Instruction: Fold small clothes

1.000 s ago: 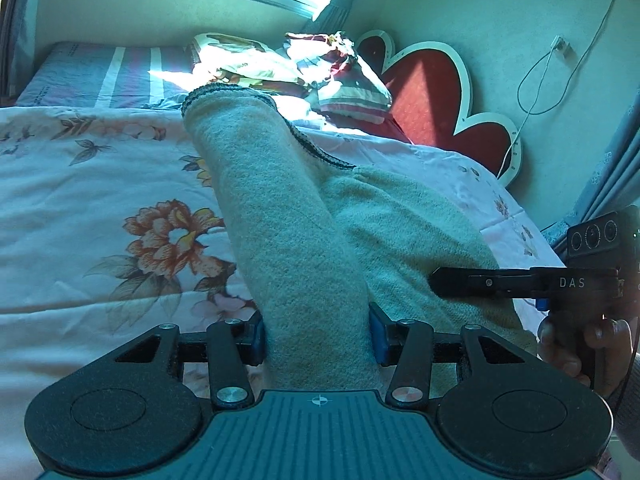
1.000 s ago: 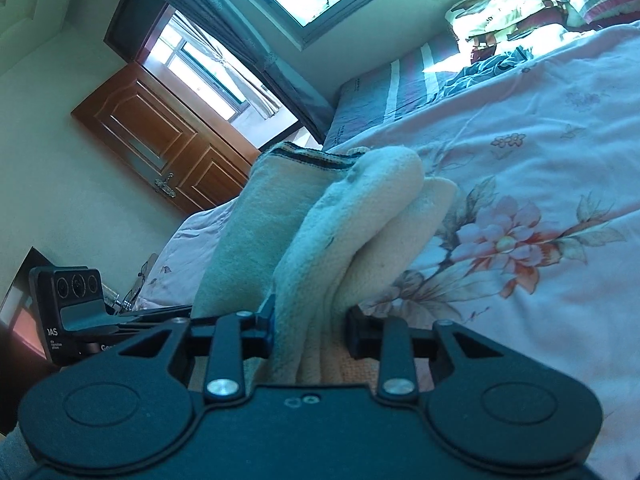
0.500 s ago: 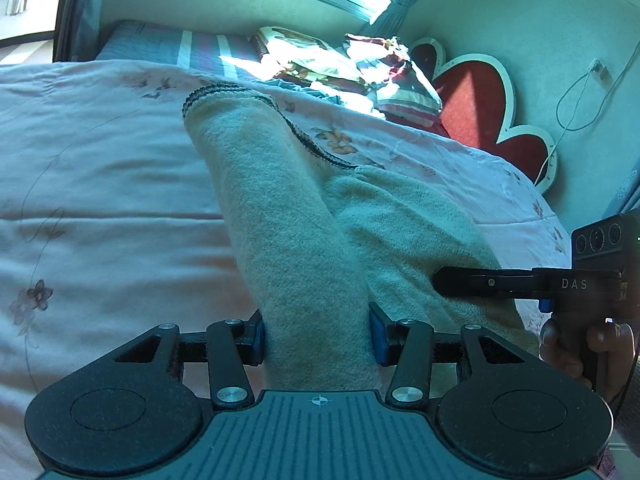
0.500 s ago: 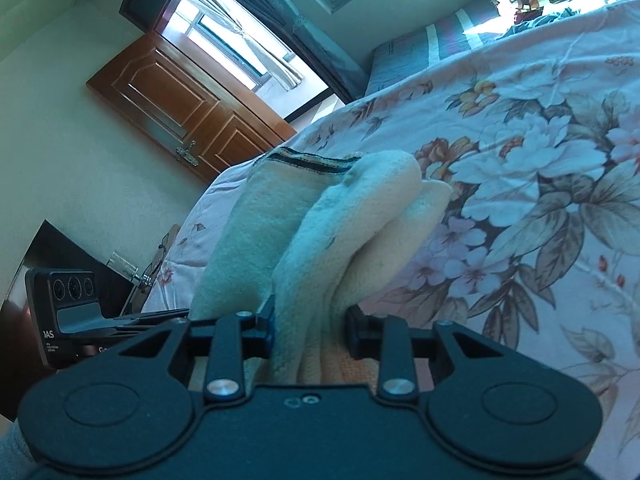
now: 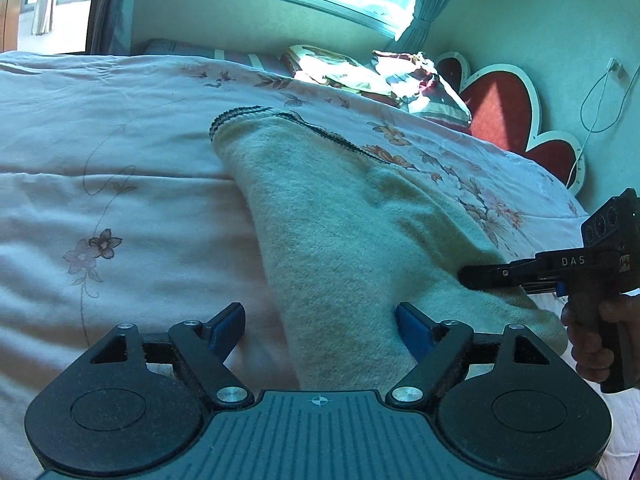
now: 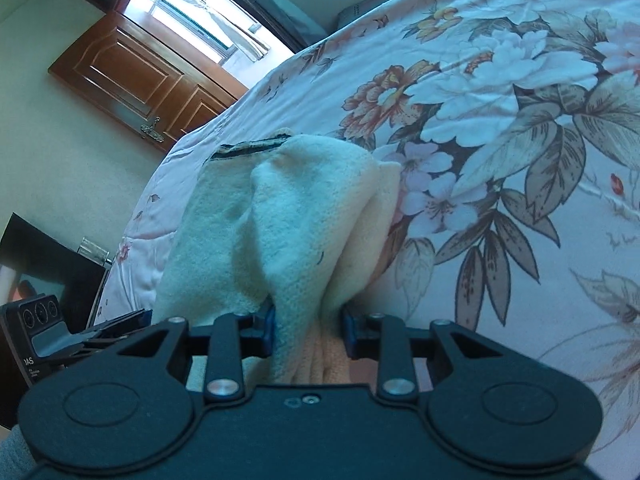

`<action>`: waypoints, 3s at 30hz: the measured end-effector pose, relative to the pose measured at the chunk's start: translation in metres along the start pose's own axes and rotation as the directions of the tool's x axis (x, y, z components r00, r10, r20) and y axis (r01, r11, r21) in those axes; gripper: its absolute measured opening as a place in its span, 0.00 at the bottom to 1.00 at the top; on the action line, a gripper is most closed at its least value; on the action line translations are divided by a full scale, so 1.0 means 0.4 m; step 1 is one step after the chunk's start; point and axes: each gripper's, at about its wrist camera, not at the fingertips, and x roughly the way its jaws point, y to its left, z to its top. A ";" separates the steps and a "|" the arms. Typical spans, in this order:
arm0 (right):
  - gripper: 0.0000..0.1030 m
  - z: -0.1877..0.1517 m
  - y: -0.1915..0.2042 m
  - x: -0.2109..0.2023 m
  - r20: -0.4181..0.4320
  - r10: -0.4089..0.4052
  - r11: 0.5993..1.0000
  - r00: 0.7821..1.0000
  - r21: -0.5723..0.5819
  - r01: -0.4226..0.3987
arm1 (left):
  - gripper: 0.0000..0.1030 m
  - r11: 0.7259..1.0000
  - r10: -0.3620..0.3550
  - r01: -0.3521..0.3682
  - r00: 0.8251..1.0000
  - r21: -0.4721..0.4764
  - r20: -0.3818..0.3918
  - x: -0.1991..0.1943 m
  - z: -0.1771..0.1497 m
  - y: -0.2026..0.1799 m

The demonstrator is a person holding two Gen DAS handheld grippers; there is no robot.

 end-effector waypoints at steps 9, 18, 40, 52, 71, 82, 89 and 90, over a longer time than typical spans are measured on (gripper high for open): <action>0.31 0.004 0.131 -0.162 0.152 -0.050 0.973 0.987 -0.216 0.083 | 0.79 0.996 -0.038 0.024 0.986 0.088 0.165 -0.149 0.036 -0.061; 0.19 0.003 0.198 -0.014 0.142 -0.219 0.885 0.965 -0.387 0.258 | 0.79 0.971 -0.087 0.067 0.993 0.231 0.076 -0.032 0.025 -0.140; 0.13 -0.217 0.263 -0.095 0.156 -0.259 0.691 0.953 -0.660 0.296 | 0.79 0.933 0.024 -0.055 0.996 0.357 0.091 -0.130 -0.135 -0.192; 0.65 -0.237 0.217 -0.257 0.266 -0.256 0.867 0.929 -0.362 0.342 | 1.00 0.950 0.217 -0.255 0.955 0.180 0.203 -0.279 -0.202 -0.209; 0.99 -0.592 0.415 -0.599 0.397 -0.396 0.771 0.828 -0.346 0.535 | 1.00 0.931 0.323 -0.360 0.888 0.056 0.327 -0.663 -0.402 -0.557; 0.99 -0.681 0.469 -0.701 0.443 -0.350 0.795 0.826 -0.326 0.512 | 1.00 0.934 0.315 -0.355 0.869 0.037 0.383 -0.813 -0.484 -0.639; 0.99 -0.710 0.492 -0.736 0.470 -0.337 0.791 0.816 -0.328 0.516 | 1.00 0.938 0.310 -0.346 0.866 0.025 0.392 -0.837 -0.508 -0.658; 0.99 -0.713 0.494 -0.738 0.474 -0.340 0.788 0.812 -0.327 0.521 | 1.00 0.938 0.311 -0.345 0.865 0.018 0.394 -0.839 -0.509 -0.657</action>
